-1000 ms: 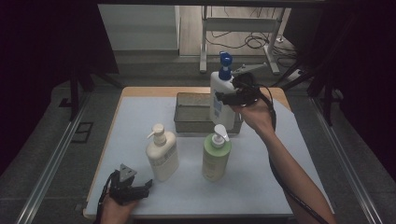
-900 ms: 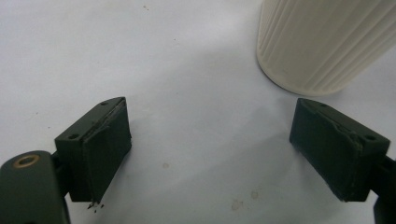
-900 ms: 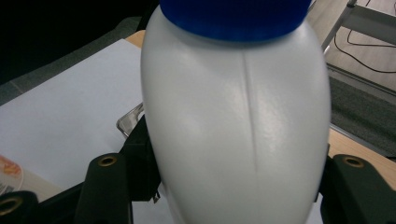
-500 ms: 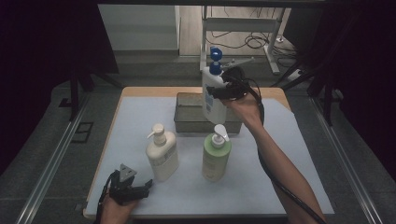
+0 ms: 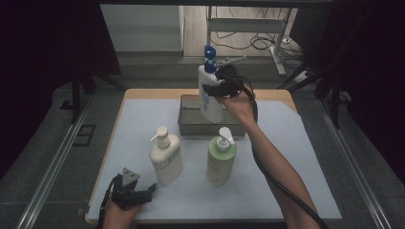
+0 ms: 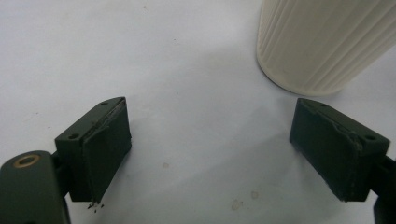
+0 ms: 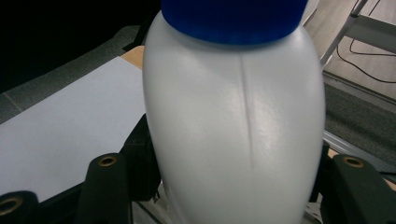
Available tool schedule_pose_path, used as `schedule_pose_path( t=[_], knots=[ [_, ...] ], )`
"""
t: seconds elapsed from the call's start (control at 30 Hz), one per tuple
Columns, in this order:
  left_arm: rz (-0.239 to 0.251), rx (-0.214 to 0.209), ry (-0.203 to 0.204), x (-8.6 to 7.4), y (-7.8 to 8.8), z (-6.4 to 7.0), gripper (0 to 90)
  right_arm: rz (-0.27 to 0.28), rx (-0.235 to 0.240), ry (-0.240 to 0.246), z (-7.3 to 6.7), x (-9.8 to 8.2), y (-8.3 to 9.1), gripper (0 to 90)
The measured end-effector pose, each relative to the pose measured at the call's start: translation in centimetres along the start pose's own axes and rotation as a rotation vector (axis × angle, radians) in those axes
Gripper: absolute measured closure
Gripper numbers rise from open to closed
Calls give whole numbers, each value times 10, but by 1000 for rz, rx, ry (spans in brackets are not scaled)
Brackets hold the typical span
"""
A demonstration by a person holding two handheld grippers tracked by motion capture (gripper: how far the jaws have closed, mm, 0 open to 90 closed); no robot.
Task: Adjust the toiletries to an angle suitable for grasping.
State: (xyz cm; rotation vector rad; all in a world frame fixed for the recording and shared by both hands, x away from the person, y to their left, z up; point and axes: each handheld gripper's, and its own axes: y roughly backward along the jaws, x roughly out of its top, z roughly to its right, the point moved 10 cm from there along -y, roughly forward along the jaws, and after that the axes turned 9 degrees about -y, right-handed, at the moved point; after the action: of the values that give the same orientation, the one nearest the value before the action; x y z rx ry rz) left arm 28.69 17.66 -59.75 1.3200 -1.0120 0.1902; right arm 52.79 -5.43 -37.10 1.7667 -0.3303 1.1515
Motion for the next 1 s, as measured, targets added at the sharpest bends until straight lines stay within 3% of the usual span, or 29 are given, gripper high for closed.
schedule_pose_path(
  t=[0.47,1.0],
  knots=[
    [1,1,1,0,0,0,125,-2,10,-9,-6,2,-26,407],
    [-2,0,-3,0,0,0,125,-42,38,-5,-6,-28,-44,406]
  ],
)
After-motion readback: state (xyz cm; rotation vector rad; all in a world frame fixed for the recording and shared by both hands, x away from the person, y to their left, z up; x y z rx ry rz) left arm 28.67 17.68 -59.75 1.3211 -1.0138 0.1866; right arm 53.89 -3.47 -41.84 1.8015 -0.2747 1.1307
